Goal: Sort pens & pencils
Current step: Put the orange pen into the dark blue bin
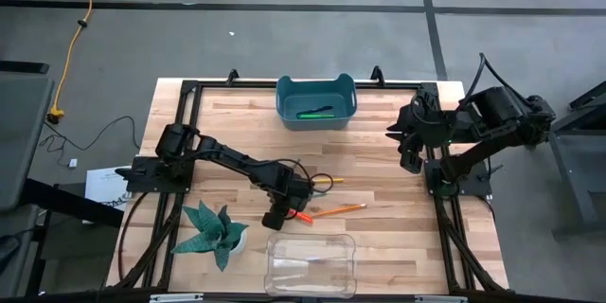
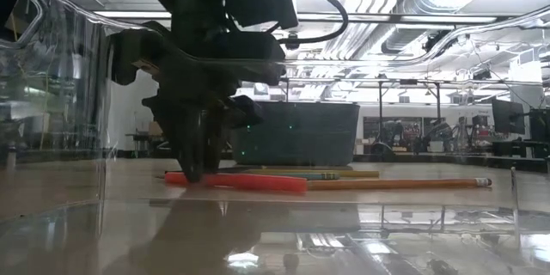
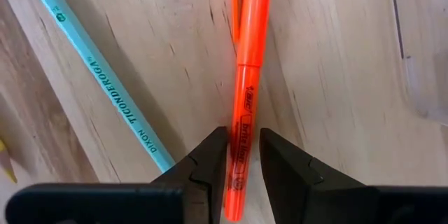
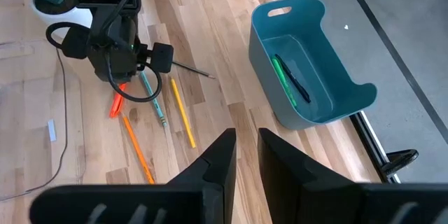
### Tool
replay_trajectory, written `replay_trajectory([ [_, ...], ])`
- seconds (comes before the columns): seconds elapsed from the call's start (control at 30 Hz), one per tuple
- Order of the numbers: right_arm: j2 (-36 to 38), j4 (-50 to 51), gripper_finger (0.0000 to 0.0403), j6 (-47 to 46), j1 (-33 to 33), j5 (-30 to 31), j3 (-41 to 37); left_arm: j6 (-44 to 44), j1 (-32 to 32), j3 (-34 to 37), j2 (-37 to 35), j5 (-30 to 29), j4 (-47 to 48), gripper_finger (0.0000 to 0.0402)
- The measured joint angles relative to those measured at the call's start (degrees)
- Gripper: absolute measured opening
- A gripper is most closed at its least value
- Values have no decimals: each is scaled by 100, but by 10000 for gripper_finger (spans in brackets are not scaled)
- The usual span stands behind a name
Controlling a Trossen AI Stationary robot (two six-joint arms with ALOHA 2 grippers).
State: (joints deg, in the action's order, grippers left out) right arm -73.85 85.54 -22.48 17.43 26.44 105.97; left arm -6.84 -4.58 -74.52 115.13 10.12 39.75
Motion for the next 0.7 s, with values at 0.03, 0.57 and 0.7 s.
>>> replay_trajectory([
  [0.03,0,0,51,0,0,0,0,10,-4,-3,2,-24,10,78],
  [0.57,-1,0,51,0,-2,1,0,221,-152,4,11,-538,39,78],
  [0.7,-2,0,51,0,-2,2,0,267,-193,7,13,-599,39,78],
])
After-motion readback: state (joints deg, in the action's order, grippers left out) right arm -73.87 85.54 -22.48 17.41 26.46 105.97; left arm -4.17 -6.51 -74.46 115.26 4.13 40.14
